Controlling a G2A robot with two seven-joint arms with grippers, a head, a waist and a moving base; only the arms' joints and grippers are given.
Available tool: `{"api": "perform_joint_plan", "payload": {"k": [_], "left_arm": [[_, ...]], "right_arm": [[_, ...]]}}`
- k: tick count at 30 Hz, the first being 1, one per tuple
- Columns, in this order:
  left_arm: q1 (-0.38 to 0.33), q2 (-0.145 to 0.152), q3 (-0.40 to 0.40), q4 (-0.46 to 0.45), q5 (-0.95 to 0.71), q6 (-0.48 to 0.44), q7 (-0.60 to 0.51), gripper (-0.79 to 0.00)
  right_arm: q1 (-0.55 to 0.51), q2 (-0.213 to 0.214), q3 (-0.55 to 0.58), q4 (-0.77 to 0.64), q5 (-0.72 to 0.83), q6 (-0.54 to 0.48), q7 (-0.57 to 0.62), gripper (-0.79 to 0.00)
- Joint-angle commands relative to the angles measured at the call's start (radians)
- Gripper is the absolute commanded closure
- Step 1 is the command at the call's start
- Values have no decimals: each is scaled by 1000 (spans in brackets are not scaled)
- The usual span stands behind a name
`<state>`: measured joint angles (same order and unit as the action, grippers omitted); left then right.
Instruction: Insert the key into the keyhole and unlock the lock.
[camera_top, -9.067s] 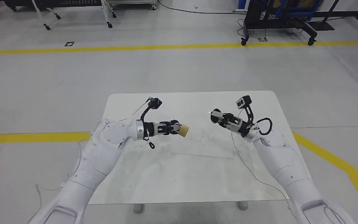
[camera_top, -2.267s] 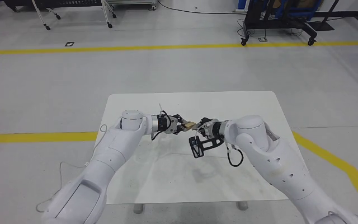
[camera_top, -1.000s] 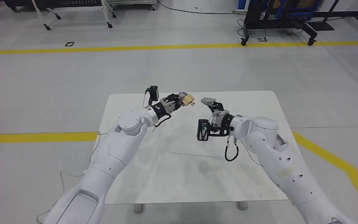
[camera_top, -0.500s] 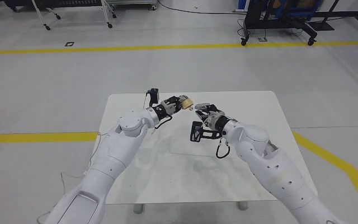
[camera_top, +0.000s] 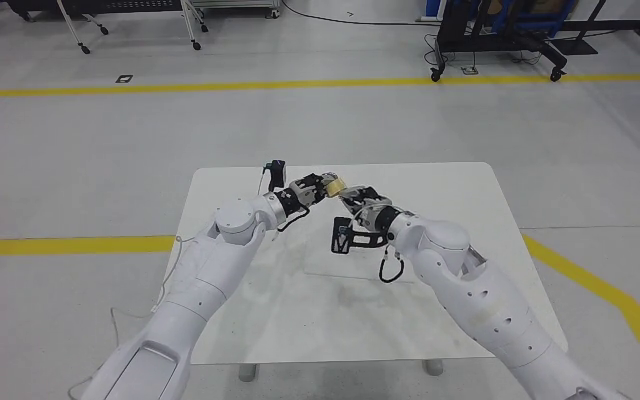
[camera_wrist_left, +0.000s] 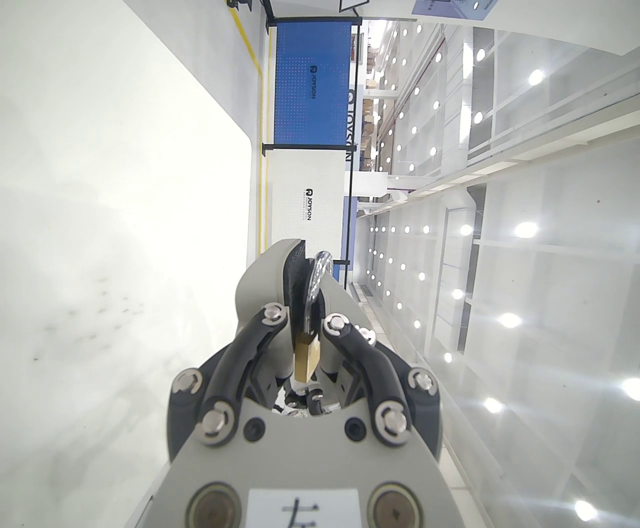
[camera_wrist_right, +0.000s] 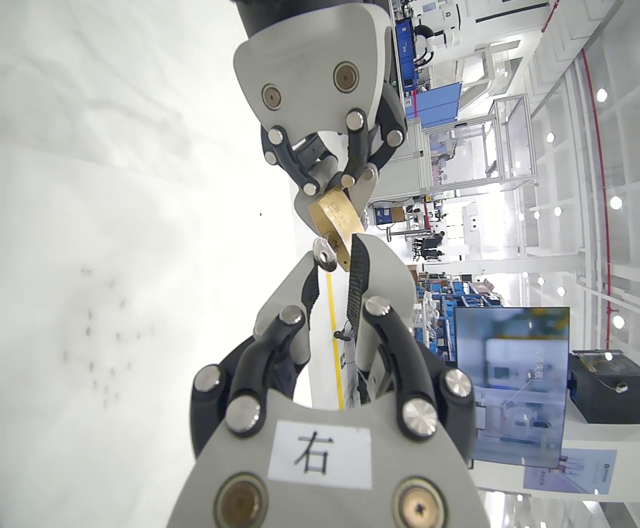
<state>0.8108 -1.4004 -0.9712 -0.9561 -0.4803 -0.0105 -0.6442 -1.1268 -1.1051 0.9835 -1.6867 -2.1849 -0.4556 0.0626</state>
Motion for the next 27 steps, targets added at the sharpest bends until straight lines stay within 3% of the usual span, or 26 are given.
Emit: {"api": "perform_joint_plan", "payload": {"k": [1,4,6,12,17,27], "left_arm": [[0,-1,-1,1,2,1,1,0],[0,-2,-2,3,4,3,-2,0],[0,-3,-4,3,5,5,-1,0],[0,-5,-8,5,10,4,-5,0],[1,-7,-11,6,11,0,-12,0],[5,-10,-20,1,15,-25,-23,0]], "right_arm": [[-2,0,1,4,2,-3,-7,-160],[-2,-3,0,12,5,-5,-15,-129],[0,-4,-2,16,7,-3,-19,0],[2,-11,4,34,40,3,-16,0],[-16,-18,40,53,171,32,-26,0],[-26,-26,113,188,508,-21,-231,0]]}}
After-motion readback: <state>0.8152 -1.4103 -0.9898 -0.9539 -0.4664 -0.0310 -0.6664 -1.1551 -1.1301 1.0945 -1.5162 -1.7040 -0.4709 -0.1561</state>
